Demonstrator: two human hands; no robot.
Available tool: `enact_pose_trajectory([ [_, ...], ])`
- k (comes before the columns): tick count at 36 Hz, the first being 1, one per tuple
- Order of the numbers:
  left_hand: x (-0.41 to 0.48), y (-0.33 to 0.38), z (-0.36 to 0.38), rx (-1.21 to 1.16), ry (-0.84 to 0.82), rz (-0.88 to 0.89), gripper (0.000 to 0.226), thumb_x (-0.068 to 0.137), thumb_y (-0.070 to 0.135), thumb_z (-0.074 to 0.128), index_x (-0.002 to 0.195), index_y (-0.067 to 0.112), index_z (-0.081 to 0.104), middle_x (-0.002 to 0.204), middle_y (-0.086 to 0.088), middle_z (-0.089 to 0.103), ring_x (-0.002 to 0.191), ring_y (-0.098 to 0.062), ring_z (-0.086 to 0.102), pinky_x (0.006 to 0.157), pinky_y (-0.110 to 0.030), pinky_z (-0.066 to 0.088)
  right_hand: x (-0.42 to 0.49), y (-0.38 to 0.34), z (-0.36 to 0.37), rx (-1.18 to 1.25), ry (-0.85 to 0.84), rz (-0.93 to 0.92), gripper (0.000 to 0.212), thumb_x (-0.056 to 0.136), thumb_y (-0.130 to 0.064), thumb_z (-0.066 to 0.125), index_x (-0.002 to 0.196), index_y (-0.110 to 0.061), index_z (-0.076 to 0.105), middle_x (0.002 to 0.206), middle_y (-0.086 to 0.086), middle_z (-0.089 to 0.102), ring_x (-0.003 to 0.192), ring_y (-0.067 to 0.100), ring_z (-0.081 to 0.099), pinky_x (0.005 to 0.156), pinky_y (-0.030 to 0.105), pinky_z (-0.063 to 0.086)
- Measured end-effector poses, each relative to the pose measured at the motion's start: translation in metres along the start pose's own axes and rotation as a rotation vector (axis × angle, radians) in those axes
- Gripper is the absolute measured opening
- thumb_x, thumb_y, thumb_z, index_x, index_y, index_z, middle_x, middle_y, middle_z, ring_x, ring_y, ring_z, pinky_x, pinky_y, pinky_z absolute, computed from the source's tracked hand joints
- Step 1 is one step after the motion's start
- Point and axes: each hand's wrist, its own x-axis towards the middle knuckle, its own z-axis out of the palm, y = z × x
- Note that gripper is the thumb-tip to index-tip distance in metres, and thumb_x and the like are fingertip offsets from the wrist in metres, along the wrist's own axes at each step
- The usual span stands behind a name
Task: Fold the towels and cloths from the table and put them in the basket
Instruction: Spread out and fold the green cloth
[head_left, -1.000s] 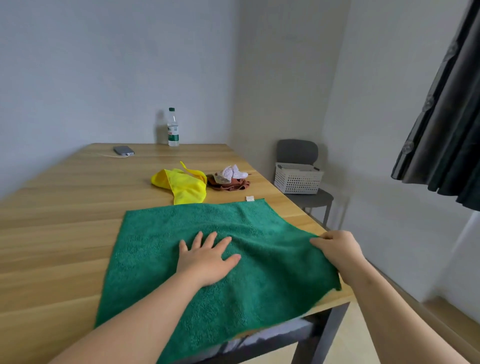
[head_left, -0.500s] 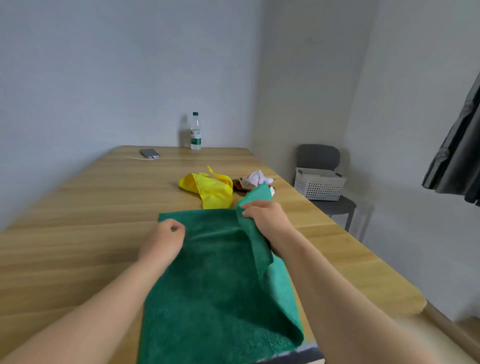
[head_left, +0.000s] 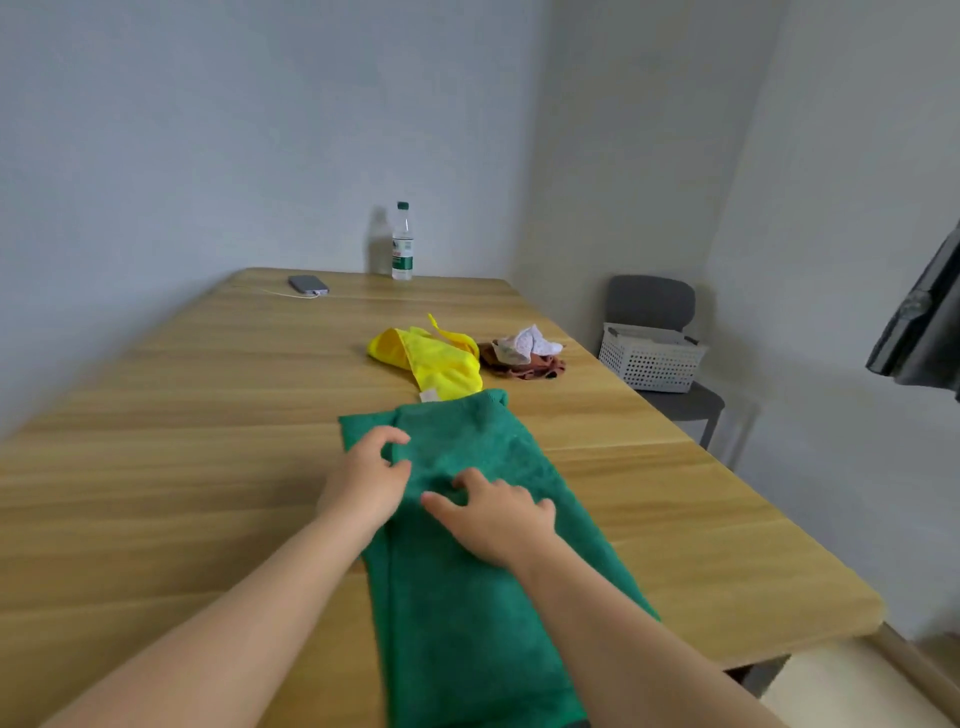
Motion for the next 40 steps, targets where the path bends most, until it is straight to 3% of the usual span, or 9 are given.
enact_pose_trajectory([
  [6,-0.016,0.020,0.029,-0.021,-0.213,0.121,0.018,0.091,0.018,0.053,0.100,0.032,0.061,0.076,0.008,0.061,0.057,-0.010,0.059,0.061,-0.023,0.043,0.001,0.049,-0.020,-0.275,-0.019,0.047,0.064,0.086,-0.070,0.033,0.144,-0.044,0.023,0.148,0.012,0.027,0.137,0.032,0.023,0.110,0.044,0.019],
  [11,-0.023,0.029,0.037,0.044,-0.416,0.192,0.030,0.091,0.009,0.052,0.117,0.021,0.061,0.079,0.013,0.062,0.047,0.001,0.059,0.073,-0.018,0.046,0.001,0.084,-0.048,-0.377,-0.082,0.027,0.066,0.089,-0.063,0.040,0.147,-0.038,0.018,0.148,0.012,0.028,0.136,0.034,0.027,0.110,0.041,0.022],
  [14,-0.033,0.035,0.037,0.127,-0.513,0.260,0.030,0.091,0.007,0.049,0.115,0.020,0.061,0.090,0.017,0.063,0.048,0.003,0.058,0.069,-0.013,0.047,0.000,0.105,-0.060,-0.361,-0.072,0.035,0.063,0.094,-0.049,0.044,0.149,-0.034,0.015,0.149,0.009,0.031,0.136,0.031,0.032,0.112,0.042,0.021],
  [19,-0.033,0.042,0.037,0.432,-0.159,0.508,0.032,0.093,0.018,0.047,0.118,0.035,0.059,0.116,0.018,0.058,0.105,-0.008,0.052,0.083,-0.024,0.042,-0.011,0.108,-0.051,-0.453,0.253,-0.029,0.057,0.091,-0.013,0.046,0.142,-0.032,0.030,0.134,0.000,0.046,0.124,0.027,0.038,0.102,0.037,0.028],
  [22,-0.020,0.038,0.045,0.499,-0.126,0.554,0.038,0.093,0.021,0.049,0.128,0.034,0.050,0.128,0.010,0.047,0.121,-0.014,0.040,0.097,-0.026,0.033,-0.017,0.094,-0.034,-0.274,0.180,0.024,0.042,0.096,-0.034,0.040,0.138,-0.030,0.038,0.137,0.004,0.045,0.127,0.030,0.036,0.102,0.040,0.029],
  [24,-0.016,0.035,0.050,0.564,-0.202,0.452,0.042,0.094,0.031,0.046,0.136,0.035,0.041,0.138,0.009,0.040,0.129,-0.017,0.034,0.103,-0.030,0.030,-0.018,0.089,-0.023,-0.236,0.116,0.049,0.049,0.095,-0.051,0.034,0.140,-0.031,0.035,0.142,0.005,0.039,0.130,0.032,0.031,0.104,0.043,0.028],
  [28,-0.014,0.033,0.054,0.707,-0.166,0.336,0.041,0.094,0.048,0.037,0.134,0.039,0.041,0.136,0.009,0.042,0.129,-0.017,0.033,0.101,-0.035,0.028,-0.016,0.092,-0.014,-0.216,0.150,0.029,0.056,0.093,-0.059,0.032,0.143,-0.034,0.030,0.150,0.000,0.028,0.135,0.030,0.024,0.108,0.042,0.022],
  [33,-0.020,0.023,0.035,0.709,-0.032,0.279,0.024,0.086,0.049,0.047,0.105,0.037,0.051,0.115,0.010,0.052,0.117,-0.017,0.042,0.093,-0.034,0.031,-0.010,0.097,-0.013,-0.069,0.139,-0.053,0.056,0.091,-0.058,0.040,0.143,-0.039,0.031,0.153,-0.009,0.024,0.140,0.022,0.017,0.113,0.036,0.012],
  [40,-0.011,0.015,0.030,0.558,-0.003,0.257,0.022,0.085,0.040,0.054,0.107,0.039,0.055,0.125,0.012,0.050,0.127,-0.016,0.032,0.101,-0.035,0.025,-0.002,0.093,-0.013,-0.008,0.256,-0.089,0.051,0.088,-0.056,0.047,0.136,-0.040,0.041,0.142,-0.014,0.041,0.130,0.018,0.029,0.104,0.033,0.022],
])
